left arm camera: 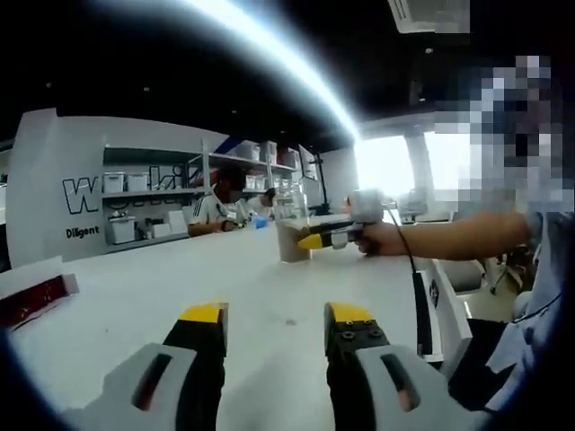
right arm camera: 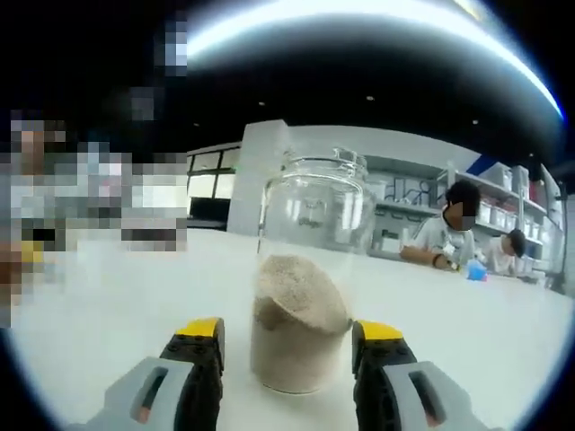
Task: Tear open the coffee pouch, take out the coffee, and pour the coffee from the pouch into the cup
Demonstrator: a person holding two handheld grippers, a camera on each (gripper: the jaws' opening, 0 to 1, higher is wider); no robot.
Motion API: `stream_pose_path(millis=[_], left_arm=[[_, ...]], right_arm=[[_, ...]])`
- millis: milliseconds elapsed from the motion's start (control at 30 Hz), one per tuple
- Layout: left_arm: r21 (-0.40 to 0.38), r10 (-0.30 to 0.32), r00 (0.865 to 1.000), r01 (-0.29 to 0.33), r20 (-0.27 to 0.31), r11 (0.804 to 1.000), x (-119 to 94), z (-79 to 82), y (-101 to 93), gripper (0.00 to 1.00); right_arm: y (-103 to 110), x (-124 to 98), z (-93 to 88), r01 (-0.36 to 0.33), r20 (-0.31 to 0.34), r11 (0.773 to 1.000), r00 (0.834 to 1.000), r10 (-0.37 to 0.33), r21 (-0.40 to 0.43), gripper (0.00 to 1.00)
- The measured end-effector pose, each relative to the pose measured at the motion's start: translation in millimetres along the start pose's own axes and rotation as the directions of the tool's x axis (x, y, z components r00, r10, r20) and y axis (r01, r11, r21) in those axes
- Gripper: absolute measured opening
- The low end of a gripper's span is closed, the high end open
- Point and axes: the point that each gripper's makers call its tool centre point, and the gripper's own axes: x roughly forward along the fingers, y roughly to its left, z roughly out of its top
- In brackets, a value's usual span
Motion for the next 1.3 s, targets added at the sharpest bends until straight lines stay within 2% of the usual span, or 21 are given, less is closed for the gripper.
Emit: stream_pose_path(millis=[733, 900, 1033, 1100, 1200, 1300], left_arm=[[0.003, -0.005, 1.0, 0.005, -0.007, 1.0, 0.2, -1.8, -2.4, 0.46], [0.005, -0.007, 1.0, 0.007, -0.008, 1.0, 0.3, -1.8, -2.4, 0.46], [0.005, -0.007, 1.0, 0.007, -0.01, 1.0, -0.1, -1.8, -2.7, 0.46], [0.004, -0.005, 1.0, 0.005, -0.011, 1.0, -0.4, -2.0, -2.6, 0.46], [0.002, -0.007, 1.0, 0.007, -0.014, 1.0, -0.2, -2.2, -2.8, 0.46], [0.002, -0.008, 1.0, 0.008, -0.014, 1.0, -0.2, -2.1, -3.1, 0.46]], right_arm=[[19.1, -18.1, 3.0, -0.025, 0.009, 1.0, 1.0, 0.024, 0.016, 0.56], [30.8, -24.1, 5.9, -0.05, 0.023, 0.999, 0.998, 0.05, 0.01, 0.57], [48.3, -30.3, 7.2, -0.096, 0.023, 0.995, 0.995, 0.096, 0.0, 0.56], [63.6, -33.7, 9.4, -0.155, 0.034, 0.988, 0.987, 0.155, -0.028, 0.56], [77.4, -37.0, 8.1, -0.202, 0.023, 0.979, 0.979, 0.203, -0.032, 0.57], [90.1, -41.9, 11.4, -0.249, 0.04, 0.968, 0.967, 0.25, -0.024, 0.58]])
